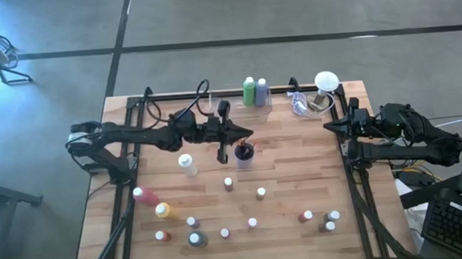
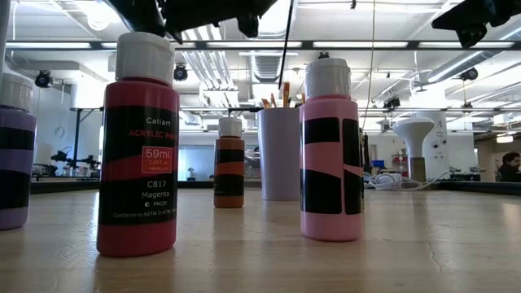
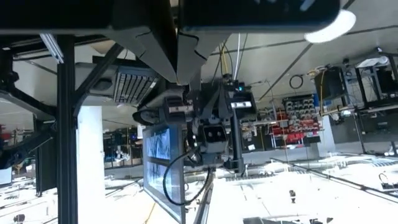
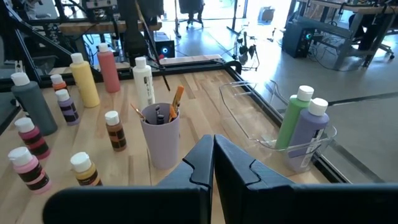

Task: Pick & Place Paint Supplies
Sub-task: Put the gold paint brush into the purple cup

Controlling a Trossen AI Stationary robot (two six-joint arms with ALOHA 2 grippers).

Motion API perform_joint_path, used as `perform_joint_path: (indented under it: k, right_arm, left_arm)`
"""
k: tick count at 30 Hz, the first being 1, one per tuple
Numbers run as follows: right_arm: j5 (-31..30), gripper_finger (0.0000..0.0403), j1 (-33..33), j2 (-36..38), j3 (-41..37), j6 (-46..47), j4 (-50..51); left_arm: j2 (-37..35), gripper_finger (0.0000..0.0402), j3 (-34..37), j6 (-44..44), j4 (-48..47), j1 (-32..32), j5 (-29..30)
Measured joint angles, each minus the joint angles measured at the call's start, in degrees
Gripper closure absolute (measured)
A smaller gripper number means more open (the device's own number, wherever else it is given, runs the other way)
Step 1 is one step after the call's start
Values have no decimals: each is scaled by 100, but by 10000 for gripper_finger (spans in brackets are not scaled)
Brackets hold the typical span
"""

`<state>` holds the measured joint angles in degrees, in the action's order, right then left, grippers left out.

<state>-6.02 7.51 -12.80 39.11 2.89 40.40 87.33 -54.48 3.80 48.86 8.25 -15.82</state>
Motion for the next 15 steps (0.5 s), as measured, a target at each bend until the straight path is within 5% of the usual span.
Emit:
perform_joint_path:
  k: [15]
  right_arm:
    - [0, 394, 2, -2, 0, 0, 0]
  left_arm:
    - [300, 401, 844, -129, 1165, -13, 44]
